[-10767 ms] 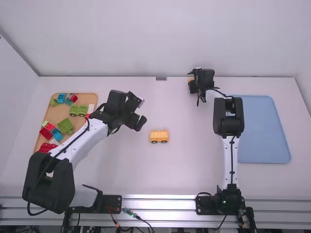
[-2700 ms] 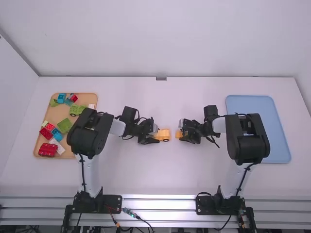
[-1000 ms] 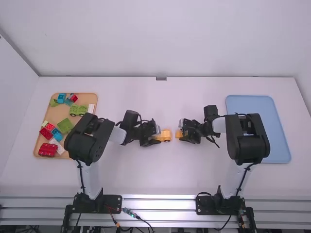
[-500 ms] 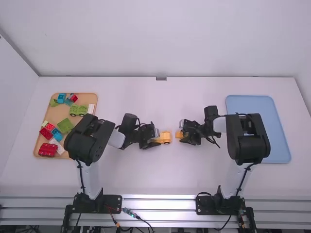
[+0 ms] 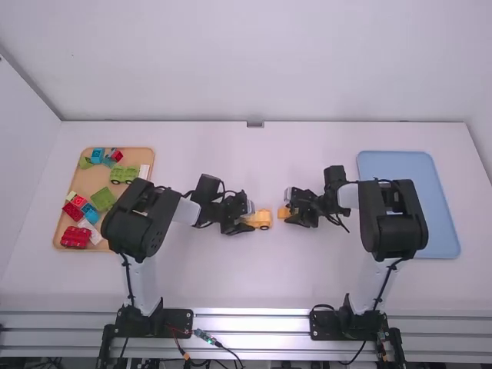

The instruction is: Assemble lego blocks to make yellow taxi

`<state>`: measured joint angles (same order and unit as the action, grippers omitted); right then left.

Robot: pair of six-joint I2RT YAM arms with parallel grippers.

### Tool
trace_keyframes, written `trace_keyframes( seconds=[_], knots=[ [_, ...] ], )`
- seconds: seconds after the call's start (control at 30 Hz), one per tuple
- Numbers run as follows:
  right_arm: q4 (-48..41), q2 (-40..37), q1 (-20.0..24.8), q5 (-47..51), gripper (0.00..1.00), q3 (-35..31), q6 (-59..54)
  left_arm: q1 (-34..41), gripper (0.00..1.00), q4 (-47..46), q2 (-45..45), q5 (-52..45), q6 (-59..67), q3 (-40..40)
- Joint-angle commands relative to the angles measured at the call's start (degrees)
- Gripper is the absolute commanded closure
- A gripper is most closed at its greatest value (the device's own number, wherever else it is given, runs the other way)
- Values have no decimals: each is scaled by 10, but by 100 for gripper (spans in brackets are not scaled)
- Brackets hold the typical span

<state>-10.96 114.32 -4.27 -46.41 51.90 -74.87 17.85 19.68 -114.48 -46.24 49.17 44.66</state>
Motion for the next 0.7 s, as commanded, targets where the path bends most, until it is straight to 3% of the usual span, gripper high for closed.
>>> trace_keyframes(
  seconds=[0.0, 0.3, 0.67],
  knots=[
    [-2, 7, 2, -16, 51, 6, -3, 2, 43, -15, -7, 22, 3, 0],
    [-2, 7, 2, -13, 59, 6, -3, 2, 44, 2, -7, 22, 13, -10],
    [-2, 7, 2, -7, 80, 8, -3, 2, 47, -10, -7, 21, 14, -2]
  ],
)
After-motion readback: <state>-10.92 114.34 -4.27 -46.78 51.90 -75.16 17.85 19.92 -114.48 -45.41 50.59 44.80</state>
